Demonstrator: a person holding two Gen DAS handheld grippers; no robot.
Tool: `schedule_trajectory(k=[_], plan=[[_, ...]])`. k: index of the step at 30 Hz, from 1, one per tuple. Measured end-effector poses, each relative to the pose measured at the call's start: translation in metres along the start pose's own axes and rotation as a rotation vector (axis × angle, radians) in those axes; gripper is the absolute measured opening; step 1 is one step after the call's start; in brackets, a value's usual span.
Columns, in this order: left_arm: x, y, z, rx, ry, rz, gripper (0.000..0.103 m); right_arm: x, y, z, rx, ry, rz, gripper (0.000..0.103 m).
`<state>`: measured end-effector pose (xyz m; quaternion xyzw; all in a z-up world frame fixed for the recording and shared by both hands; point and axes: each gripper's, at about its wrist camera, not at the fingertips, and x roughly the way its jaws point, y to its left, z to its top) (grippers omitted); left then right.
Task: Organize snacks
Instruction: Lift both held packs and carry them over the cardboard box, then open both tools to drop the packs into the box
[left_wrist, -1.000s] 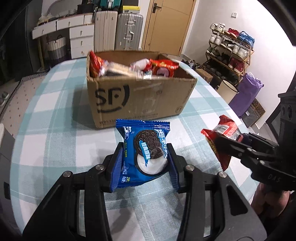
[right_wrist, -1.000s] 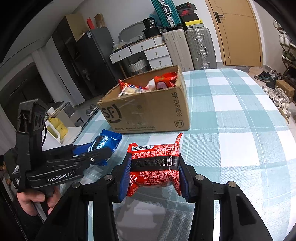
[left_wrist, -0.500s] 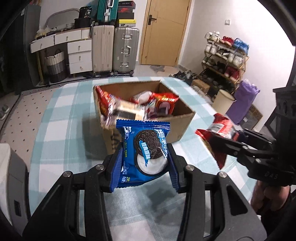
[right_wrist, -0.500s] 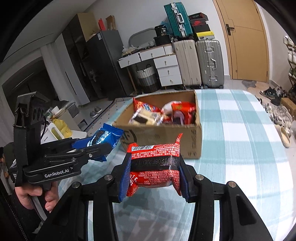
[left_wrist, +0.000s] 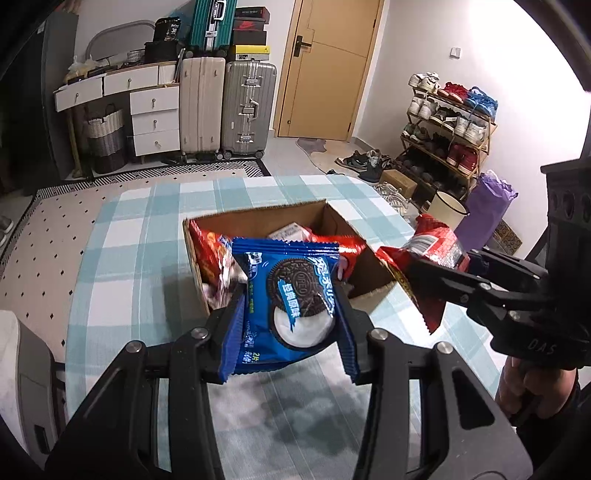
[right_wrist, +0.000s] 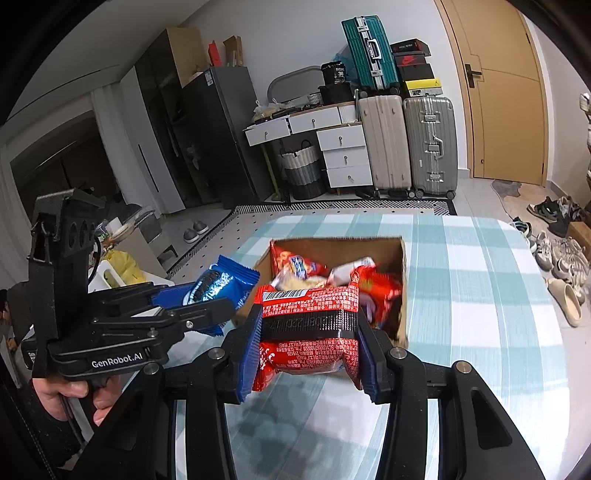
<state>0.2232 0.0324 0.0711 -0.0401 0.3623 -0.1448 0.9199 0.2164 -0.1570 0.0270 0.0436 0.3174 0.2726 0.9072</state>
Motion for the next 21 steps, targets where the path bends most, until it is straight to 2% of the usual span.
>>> schedule_trajectory(k=[10,21], plan=[[0.044,0.006,0.043,0.001,0.022,-0.001,0.041,0.029,-0.013,0.040,-0.003,0.009,0.009,0.045],[0.098,0.021,0.057,-0.010,0.075,-0.002,0.041,0.075,-0.035,0.064,0.021,0.049,0.004,0.045]])
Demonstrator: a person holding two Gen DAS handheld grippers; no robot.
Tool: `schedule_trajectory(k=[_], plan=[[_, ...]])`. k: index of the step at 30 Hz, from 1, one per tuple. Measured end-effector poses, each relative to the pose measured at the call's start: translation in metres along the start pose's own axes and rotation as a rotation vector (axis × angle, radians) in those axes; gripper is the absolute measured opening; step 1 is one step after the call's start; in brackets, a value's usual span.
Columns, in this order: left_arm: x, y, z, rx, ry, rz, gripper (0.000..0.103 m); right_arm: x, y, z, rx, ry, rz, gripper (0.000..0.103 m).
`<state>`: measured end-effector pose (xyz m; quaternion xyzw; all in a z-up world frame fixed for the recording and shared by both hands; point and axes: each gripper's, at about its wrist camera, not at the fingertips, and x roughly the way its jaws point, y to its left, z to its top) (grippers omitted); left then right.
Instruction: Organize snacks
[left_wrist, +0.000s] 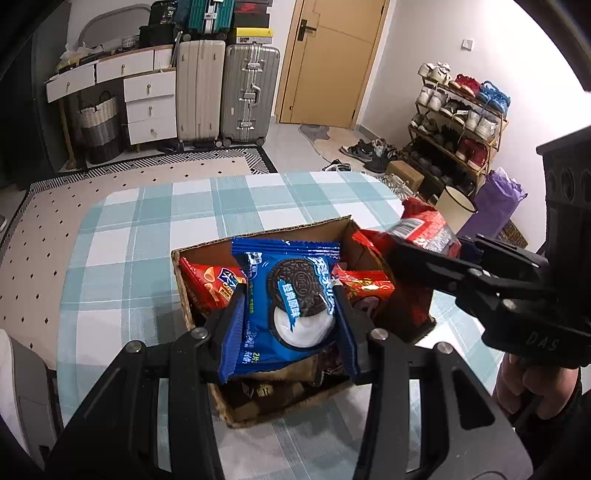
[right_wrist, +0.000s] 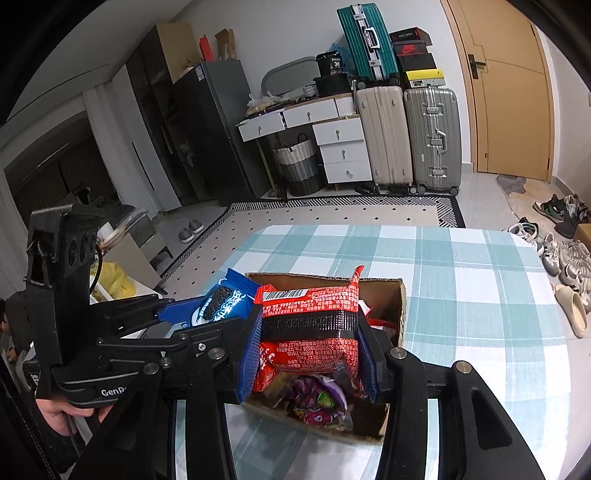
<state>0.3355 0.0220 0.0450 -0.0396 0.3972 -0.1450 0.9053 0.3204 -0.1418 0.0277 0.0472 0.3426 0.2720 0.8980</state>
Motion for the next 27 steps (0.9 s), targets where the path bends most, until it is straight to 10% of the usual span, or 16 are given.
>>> schedule_trajectory(k=[12,16,27], plan=[[0.041,0.008,0.011,0.018,0.043,0.066,0.046,0.043,-0.015,0.003,0.020,0.016,-0.042,0.050],[0.038,0.011,0.010,0.014,0.025,0.075,0.078,0.039,-0.025,0.001,0.045,-0.017,-0.033,0.069],[0.005,0.004,-0.001,0.015,-0.040,0.092,0.079,0.002,-0.030,-0.006,0.050,-0.077,-0.049,0.074]])
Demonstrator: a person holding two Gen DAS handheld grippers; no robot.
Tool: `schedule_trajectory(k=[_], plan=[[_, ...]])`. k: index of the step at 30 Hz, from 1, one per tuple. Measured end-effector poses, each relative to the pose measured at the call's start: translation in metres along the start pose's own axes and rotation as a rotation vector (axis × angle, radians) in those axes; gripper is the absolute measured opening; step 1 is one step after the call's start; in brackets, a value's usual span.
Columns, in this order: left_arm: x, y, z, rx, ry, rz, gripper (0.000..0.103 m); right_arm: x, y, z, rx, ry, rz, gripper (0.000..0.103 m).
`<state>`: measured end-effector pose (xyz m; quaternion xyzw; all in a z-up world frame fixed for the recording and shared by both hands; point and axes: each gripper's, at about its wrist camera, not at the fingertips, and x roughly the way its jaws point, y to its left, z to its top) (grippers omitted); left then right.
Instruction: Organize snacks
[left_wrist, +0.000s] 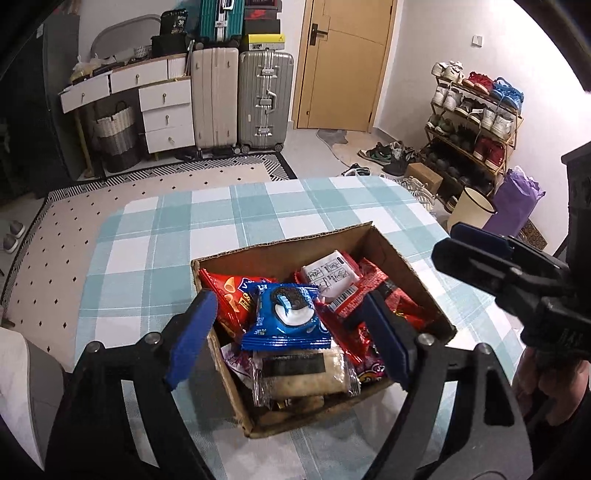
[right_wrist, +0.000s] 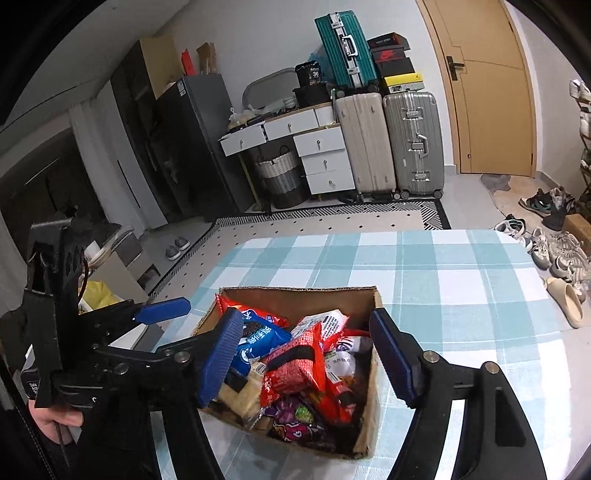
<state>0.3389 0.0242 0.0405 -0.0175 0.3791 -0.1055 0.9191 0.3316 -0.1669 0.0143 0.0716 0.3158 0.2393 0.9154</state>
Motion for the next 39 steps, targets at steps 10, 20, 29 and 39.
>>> schedule_trajectory(k=[10,20,29,39], plan=[[-0.053,-0.008,-0.011,0.004,-0.084,0.047,0.083,-0.039,0.012,-0.007,-0.008,-0.051,-0.027,0.085],[-0.103,-0.014,-0.032,-0.015,-0.155,0.091,0.094,-0.091,0.030,-0.022,-0.033,-0.171,-0.070,0.093],[-0.148,-0.007,-0.063,-0.055,-0.235,0.124,0.102,-0.129,0.035,-0.044,-0.044,-0.244,-0.118,0.097],[-0.162,0.005,-0.111,-0.082,-0.266,0.195,0.102,-0.163,0.028,-0.082,-0.049,-0.328,-0.146,0.099]])
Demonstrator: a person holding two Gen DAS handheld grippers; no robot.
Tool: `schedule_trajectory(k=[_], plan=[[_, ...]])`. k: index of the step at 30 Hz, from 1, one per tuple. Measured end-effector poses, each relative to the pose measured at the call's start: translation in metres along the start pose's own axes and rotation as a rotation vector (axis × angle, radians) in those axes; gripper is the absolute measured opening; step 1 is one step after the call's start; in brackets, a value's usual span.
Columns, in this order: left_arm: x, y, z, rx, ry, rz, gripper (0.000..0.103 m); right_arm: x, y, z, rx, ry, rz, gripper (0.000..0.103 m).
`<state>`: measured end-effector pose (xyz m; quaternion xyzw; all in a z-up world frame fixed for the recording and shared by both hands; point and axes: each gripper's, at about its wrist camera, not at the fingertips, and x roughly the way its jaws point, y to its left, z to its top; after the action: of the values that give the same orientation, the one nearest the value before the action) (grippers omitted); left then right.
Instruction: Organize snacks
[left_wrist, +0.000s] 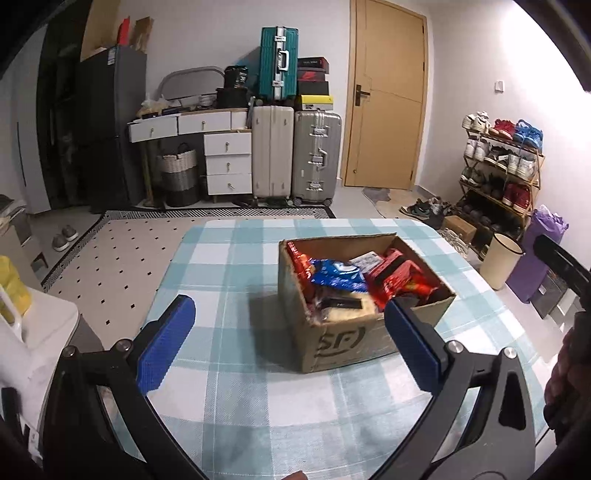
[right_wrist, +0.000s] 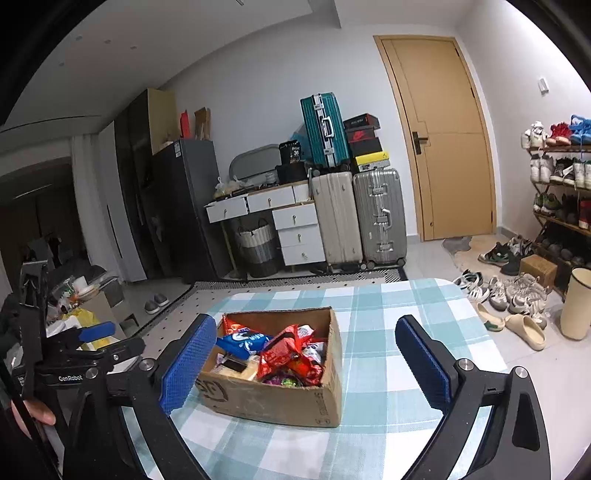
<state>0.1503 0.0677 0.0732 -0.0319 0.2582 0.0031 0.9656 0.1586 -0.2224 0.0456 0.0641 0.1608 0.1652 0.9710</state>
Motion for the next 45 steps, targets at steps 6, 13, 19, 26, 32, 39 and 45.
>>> schedule_trajectory(k=[6,13,19,26,32,39,45], plan=[[0.006,0.013,-0.029,-0.008,-0.075,0.026,0.102,-0.015,-0.003,-0.027,-0.048,-0.040,-0.036,0.099],[0.018,0.019,-0.064,0.050,-0.193,0.084,0.102,-0.020,-0.010,-0.064,-0.096,-0.052,-0.058,0.099],[0.035,0.029,-0.085,0.013,-0.197,0.071,0.102,-0.011,-0.021,-0.090,-0.099,-0.042,-0.085,0.099],[0.049,0.032,-0.092,0.025,-0.198,0.059,0.102,-0.002,-0.030,-0.107,-0.108,-0.046,-0.092,0.099],[0.054,0.029,-0.093,0.045,-0.200,0.025,0.102,0.009,-0.024,-0.115,-0.130,-0.016,-0.100,0.099],[0.056,0.032,-0.094,0.038,-0.204,0.027,0.102,0.015,-0.016,-0.115,-0.146,-0.008,-0.115,0.099],[0.057,0.032,-0.094,0.040,-0.205,0.026,0.102,0.016,-0.018,-0.115,-0.146,-0.004,-0.113,0.102]])
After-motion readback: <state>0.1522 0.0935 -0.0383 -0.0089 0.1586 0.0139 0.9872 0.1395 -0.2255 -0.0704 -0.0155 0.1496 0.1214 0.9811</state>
